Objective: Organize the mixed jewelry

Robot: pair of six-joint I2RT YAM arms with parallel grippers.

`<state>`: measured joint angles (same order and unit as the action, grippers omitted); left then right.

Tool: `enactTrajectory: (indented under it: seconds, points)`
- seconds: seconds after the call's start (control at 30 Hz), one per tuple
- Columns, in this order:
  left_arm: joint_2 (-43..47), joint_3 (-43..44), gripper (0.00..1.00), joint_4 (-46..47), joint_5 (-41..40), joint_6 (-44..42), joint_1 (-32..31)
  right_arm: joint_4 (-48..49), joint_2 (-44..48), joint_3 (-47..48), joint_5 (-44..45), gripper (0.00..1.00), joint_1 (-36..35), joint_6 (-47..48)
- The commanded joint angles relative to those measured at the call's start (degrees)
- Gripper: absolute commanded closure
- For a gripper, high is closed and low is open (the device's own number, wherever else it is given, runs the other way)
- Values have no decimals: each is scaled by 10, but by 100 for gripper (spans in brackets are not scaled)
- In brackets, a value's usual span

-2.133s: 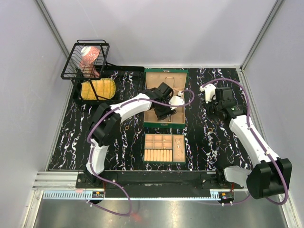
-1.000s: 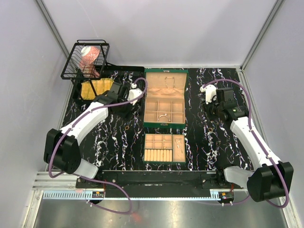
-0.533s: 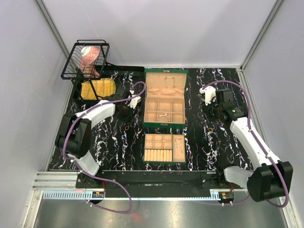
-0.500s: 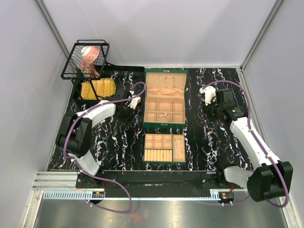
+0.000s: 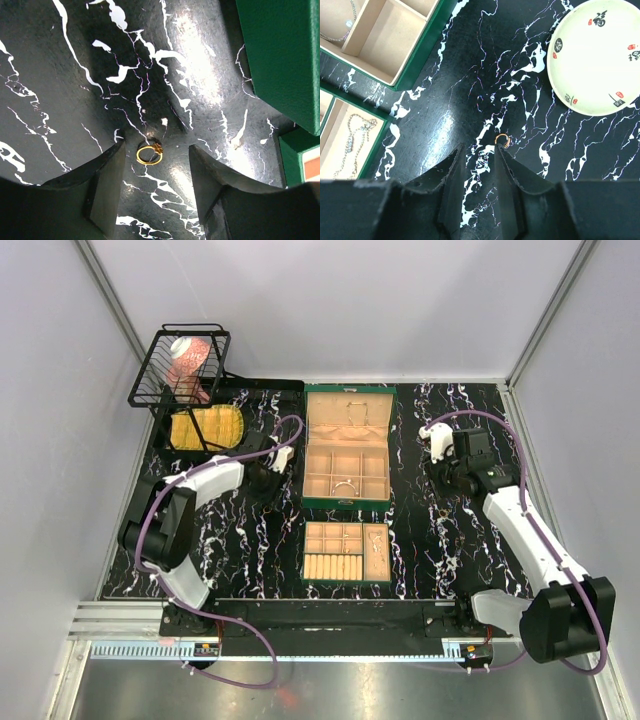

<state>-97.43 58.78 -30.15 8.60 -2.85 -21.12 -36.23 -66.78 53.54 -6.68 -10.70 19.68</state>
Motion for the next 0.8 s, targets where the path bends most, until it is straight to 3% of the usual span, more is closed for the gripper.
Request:
enactTrajectory:
  seconds: [0.0,0.77]
  points:
    - [37,-9,44,17,10,16,0,15,-10,2,1,65,4,2]
    - [36,-17,59,17,12,14,-24,15,-28,1,6,67,4,4]
